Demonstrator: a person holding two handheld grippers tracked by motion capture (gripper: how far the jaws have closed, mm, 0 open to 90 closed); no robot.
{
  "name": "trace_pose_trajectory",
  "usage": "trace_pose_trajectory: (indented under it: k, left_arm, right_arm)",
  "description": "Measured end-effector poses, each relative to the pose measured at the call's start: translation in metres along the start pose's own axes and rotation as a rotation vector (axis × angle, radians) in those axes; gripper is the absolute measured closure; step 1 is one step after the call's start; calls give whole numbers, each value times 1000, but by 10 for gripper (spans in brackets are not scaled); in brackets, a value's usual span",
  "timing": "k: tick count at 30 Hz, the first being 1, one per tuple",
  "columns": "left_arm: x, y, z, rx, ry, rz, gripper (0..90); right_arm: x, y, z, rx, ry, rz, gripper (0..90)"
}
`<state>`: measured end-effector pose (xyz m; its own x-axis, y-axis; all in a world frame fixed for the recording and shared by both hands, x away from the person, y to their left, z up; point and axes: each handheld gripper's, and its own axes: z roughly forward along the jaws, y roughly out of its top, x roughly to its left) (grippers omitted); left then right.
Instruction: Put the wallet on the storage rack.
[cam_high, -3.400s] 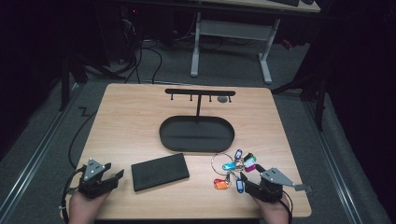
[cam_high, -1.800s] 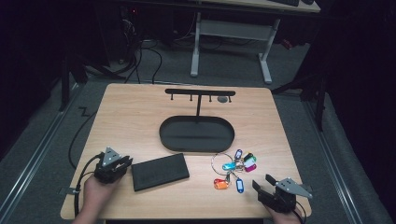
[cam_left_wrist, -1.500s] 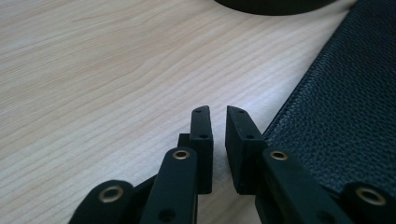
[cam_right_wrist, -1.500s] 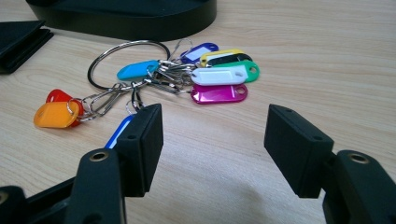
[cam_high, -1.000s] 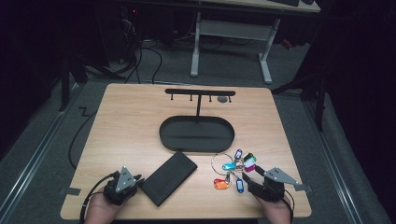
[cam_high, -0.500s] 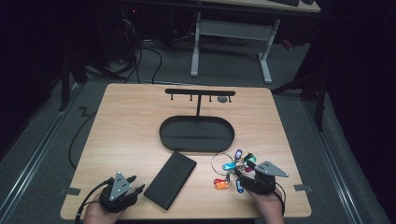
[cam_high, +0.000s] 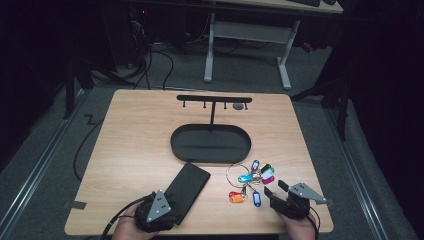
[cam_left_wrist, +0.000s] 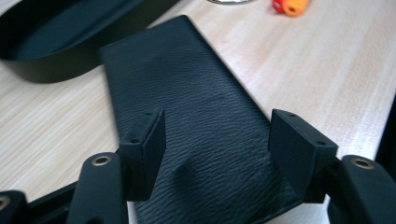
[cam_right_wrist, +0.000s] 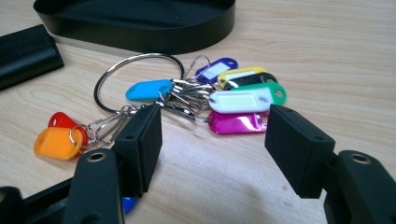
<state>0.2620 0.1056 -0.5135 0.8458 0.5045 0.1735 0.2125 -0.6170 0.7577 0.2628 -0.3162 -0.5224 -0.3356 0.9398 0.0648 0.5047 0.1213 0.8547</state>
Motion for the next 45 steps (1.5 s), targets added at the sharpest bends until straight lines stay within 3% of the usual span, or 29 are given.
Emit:
trace_pose_trajectory:
  k: [4, 8, 9, 10, 14, 16, 19, 23, 25, 30, 35, 42, 45]
  left_arm:
    - [-10, 3, 5, 18, 4, 37, 361]
    - [-22, -1, 12, 67, 36, 110, 329]
    - [-28, -3, 13, 36, 54, 100, 317]
    - [-27, -2, 11, 56, 67, 140, 341]
    - [-29, -4, 11, 49, 74, 147, 409]
    - [-30, -5, 9, 50, 94, 174, 473]
    - [-30, -6, 7, 49, 102, 180, 571]
    - [-20, -10, 0, 45, 124, 136, 691]
    - [-16, -13, -2, 45, 146, 136, 733]
    - [-10, -15, -8, 25, 162, 121, 792]
    - [-4, -12, -19, -19, 153, 76, 813]
    - [11, -10, -41, -108, 128, -29, 823]
    - [24, -12, -52, -159, 111, -108, 826]
  right_arm:
    - [-1, -1, -2, -1, -5, 9, 368]
    - [1, 0, 0, 1, 0, -3, 368]
    - [2, 1, 1, 2, 3, -3, 368]
    - [3, 1, 2, 3, 5, -3, 368]
    - [5, 4, 7, 10, 19, -15, 367]
    - [6, 5, 9, 13, 24, -18, 367]
    - [8, 7, 13, 13, 32, -26, 367]
    - [10, 10, 17, 12, 43, -29, 367]
    - [11, 11, 18, 11, 47, -35, 367]
    - [13, 13, 20, 2, 50, -36, 368]
    - [12, 13, 19, -1, 48, -35, 368]
    - [11, 12, 18, -6, 44, -29, 369]
    - [11, 12, 16, -9, 41, -27, 369]
